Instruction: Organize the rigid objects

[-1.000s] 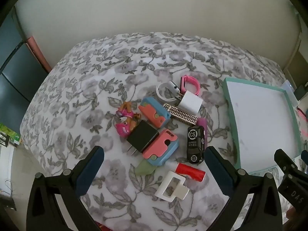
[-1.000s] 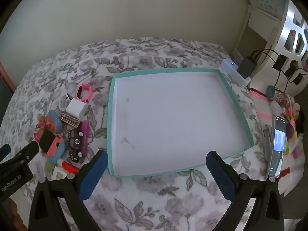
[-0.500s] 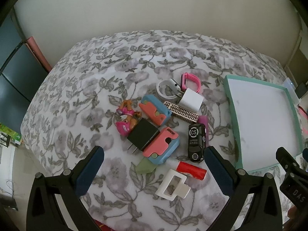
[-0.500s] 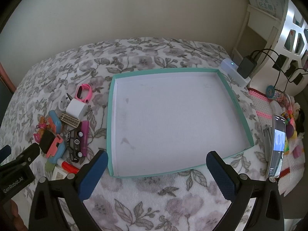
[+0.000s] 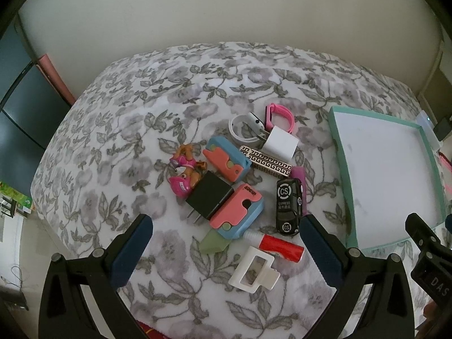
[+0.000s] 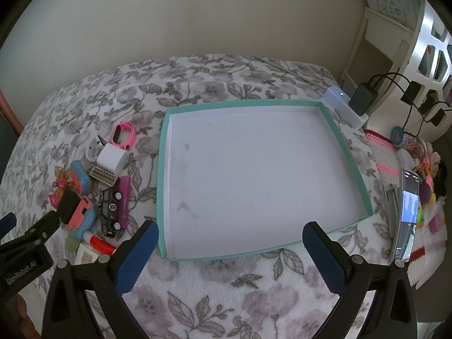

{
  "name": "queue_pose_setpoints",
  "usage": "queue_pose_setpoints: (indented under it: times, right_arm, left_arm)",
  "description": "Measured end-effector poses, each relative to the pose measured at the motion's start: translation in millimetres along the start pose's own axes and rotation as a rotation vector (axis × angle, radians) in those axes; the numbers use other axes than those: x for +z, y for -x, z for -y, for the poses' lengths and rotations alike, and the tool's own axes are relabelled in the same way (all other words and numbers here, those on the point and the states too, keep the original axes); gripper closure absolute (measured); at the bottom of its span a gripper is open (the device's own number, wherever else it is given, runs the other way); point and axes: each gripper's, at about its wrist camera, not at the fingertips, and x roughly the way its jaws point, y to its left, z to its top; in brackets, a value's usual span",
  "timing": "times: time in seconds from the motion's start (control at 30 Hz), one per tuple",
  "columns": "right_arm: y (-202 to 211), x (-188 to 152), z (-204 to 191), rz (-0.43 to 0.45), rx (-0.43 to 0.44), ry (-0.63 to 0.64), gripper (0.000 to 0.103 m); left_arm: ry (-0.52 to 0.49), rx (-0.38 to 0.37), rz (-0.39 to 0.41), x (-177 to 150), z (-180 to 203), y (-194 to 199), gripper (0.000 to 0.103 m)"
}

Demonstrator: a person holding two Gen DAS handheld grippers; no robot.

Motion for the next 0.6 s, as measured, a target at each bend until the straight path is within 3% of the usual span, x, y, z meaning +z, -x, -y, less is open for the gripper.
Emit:
queue_pose_setpoints:
  times: [0.6]
  right_arm:
    - [-0.7, -0.1, -0.4, -0.006, 0.001, 0.004, 0.0]
  left_arm:
    - [-0.009, 0.002, -0.015, -0.3, 0.6, -1.8, 0.0]
